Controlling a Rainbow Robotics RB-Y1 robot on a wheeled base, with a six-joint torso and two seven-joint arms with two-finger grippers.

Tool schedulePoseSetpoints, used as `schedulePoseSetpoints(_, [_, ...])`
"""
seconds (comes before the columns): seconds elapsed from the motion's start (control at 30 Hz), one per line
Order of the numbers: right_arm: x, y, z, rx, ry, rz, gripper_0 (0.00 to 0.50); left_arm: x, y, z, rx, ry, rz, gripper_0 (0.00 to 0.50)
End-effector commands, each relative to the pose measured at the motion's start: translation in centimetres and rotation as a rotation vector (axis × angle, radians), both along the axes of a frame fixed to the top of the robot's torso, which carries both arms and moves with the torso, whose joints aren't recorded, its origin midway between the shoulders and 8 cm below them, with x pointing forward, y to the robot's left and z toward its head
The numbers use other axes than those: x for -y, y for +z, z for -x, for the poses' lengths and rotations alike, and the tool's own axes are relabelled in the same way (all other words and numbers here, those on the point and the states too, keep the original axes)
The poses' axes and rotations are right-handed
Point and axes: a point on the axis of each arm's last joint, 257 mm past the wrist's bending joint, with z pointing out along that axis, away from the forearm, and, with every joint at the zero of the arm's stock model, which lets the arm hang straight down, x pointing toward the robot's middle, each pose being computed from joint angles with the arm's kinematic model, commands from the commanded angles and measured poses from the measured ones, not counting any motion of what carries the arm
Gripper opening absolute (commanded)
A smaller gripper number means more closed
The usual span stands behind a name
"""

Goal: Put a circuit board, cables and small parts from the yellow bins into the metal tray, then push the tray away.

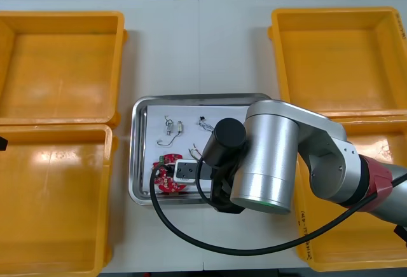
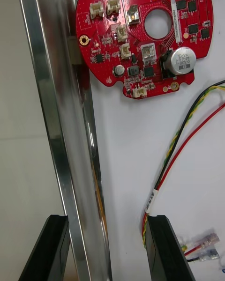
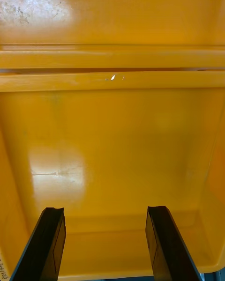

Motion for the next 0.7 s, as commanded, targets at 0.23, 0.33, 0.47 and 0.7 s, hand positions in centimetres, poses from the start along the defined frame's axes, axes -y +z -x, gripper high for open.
schedulePoseSetpoints(0.23, [-3.3, 0.0, 0.4, 0.065, 0.148, 0.021, 0.468, -1.7, 0.8, 1.0, -0.002, -0.001, -0.061, 0.5])
schedulePoseSetpoints(0.33, [-3.7, -0.4, 0.7, 0.059, 0.164, 0.029, 0.468, -1.9, 0.4, 1.3, -0.013, 0.007, -0.061, 0.5])
schedulePoseSetpoints(0.47, [-3.9, -0.6, 0.8, 0.066, 0.182, 0.042, 0.469, -1.9, 0.3, 1.4, -0.015, 0.008, -0.06, 0.5])
schedulePoseSetpoints(0.7, [-4.4, -1.6, 0.7, 0.071, 0.208, 0.057, 0.468, -1.5, -0.1, 1.3, -0.012, 0.015, -0.044, 0.5])
